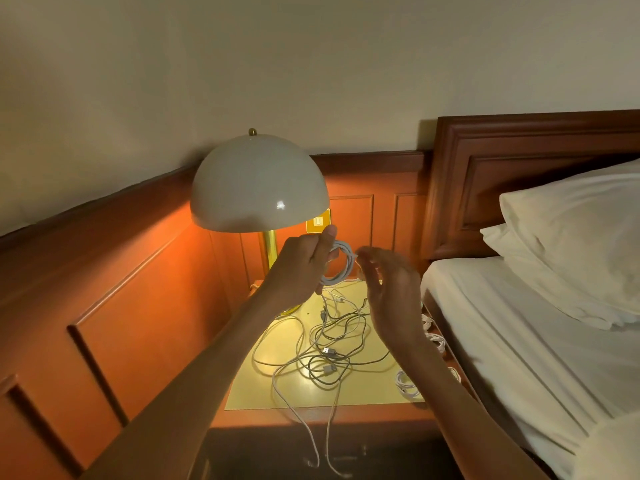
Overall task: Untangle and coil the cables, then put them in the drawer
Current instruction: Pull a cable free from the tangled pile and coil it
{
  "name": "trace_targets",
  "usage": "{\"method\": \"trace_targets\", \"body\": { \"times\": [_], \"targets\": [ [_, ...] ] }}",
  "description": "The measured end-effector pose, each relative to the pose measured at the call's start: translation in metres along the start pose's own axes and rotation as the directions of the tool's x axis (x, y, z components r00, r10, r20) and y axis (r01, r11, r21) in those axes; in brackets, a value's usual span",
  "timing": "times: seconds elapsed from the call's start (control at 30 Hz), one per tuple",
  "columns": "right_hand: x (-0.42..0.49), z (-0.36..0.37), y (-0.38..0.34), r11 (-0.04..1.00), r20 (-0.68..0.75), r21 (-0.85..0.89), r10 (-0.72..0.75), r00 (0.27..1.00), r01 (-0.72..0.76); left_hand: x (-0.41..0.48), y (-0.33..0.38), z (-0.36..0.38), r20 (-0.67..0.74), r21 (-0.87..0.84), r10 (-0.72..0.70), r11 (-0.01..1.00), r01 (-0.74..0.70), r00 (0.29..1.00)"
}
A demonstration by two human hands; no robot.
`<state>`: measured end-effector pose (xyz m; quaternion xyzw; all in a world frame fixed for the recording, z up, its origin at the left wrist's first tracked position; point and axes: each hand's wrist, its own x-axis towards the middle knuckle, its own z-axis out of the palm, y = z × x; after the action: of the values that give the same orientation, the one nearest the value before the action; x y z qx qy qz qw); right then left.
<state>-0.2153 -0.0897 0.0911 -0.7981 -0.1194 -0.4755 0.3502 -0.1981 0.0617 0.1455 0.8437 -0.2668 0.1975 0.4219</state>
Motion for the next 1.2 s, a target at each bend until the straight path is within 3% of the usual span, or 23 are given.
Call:
{"method": "trace_targets", "body": {
  "times": [0.1, 0.17, 0.23, 0.3, 0.47, 0.63, 0.8, 0.9, 1.1, 1.2],
  "targets": [
    [0.001, 0.005, -0.007, 0.892, 0.096, 0.343, 0.279, 0.956, -0.295, 0.003, -0.002, 0.000, -0.005, -0.052, 0.005, 0.999, -0.005, 1.000],
    [0.002, 0.009, -0.013, 0.653, 0.188, 0.605, 0.437, 0.879, -0.455, 0.004, -0.001, 0.002, -0.024, -0.037, -0.018, 0.999, 0.017, 1.000],
    [0.004, 0.010, -0.020, 0.404, 0.274, 0.747, 0.536, 0.798, -0.528, 0.002, 0.003, 0.004, -0.062, 0.005, -0.017, 1.000, 0.017, 0.998],
    [0.005, 0.011, -0.023, 0.267, 0.329, 0.790, 0.575, 0.749, -0.552, 0.002, 0.006, 0.003, -0.089, 0.082, 0.008, 0.997, -0.001, 0.996],
    [0.009, 0.011, -0.024, 0.074, 0.449, 0.803, 0.577, 0.682, -0.591, 0.008, -0.001, -0.002, -0.080, 0.212, 0.006, 0.977, 0.011, 0.997],
    [0.022, 0.005, -0.017, -0.101, 0.698, 0.665, 0.435, 0.569, -0.740, 0.011, -0.012, -0.001, -0.112, 0.320, 0.065, 0.947, -0.026, 0.992],
    [0.023, 0.009, -0.022, -0.026, 0.728, 0.586, 0.456, 0.512, -0.810, 0.011, -0.022, 0.005, -0.203, 0.312, 0.042, 0.950, 0.024, 0.978],
    [0.024, 0.006, -0.026, -0.050, 0.731, 0.543, 0.520, 0.442, -0.838, 0.011, -0.023, 0.004, -0.196, 0.395, 0.117, 0.918, -0.031, 0.974],
    [0.025, 0.006, -0.032, 0.256, 0.636, 0.493, 0.546, 0.545, -0.832, 0.012, -0.020, 0.004, -0.127, 0.376, 0.171, 0.920, -0.112, 0.977],
    [0.027, 0.004, -0.033, 0.355, 0.647, 0.423, 0.526, 0.552, -0.834, 0.011, -0.025, 0.002, -0.063, 0.210, 0.038, 0.977, -0.024, 0.997]
  ]
}}
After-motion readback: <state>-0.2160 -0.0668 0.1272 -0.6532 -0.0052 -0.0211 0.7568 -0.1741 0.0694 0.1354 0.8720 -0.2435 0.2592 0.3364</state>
